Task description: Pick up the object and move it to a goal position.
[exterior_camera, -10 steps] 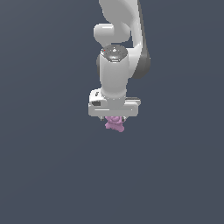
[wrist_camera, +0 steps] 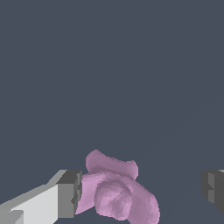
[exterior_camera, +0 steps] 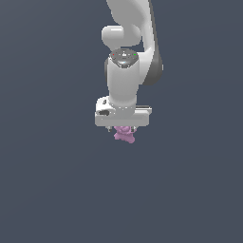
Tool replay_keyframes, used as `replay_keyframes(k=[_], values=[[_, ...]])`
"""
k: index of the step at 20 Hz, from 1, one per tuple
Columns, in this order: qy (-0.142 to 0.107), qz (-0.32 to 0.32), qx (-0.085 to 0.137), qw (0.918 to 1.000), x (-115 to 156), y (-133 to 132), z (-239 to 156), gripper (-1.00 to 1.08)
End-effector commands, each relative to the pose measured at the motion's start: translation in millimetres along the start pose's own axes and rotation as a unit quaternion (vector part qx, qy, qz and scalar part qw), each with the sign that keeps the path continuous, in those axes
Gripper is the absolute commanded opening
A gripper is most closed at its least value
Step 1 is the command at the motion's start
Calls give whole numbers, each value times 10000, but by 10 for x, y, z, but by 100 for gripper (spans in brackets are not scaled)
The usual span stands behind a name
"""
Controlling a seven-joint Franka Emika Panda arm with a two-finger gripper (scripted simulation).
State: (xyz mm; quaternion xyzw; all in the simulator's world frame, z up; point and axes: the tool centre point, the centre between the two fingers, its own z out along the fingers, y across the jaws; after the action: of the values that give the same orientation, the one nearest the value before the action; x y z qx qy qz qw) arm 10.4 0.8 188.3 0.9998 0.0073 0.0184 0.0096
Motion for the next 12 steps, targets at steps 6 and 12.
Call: replay_keyframes(k=[6, 12], values=[[-7, -76, -7, 10000, -4, 3, 3, 100], [-17, -363, 0, 9993, -33, -3, 24, 100]])
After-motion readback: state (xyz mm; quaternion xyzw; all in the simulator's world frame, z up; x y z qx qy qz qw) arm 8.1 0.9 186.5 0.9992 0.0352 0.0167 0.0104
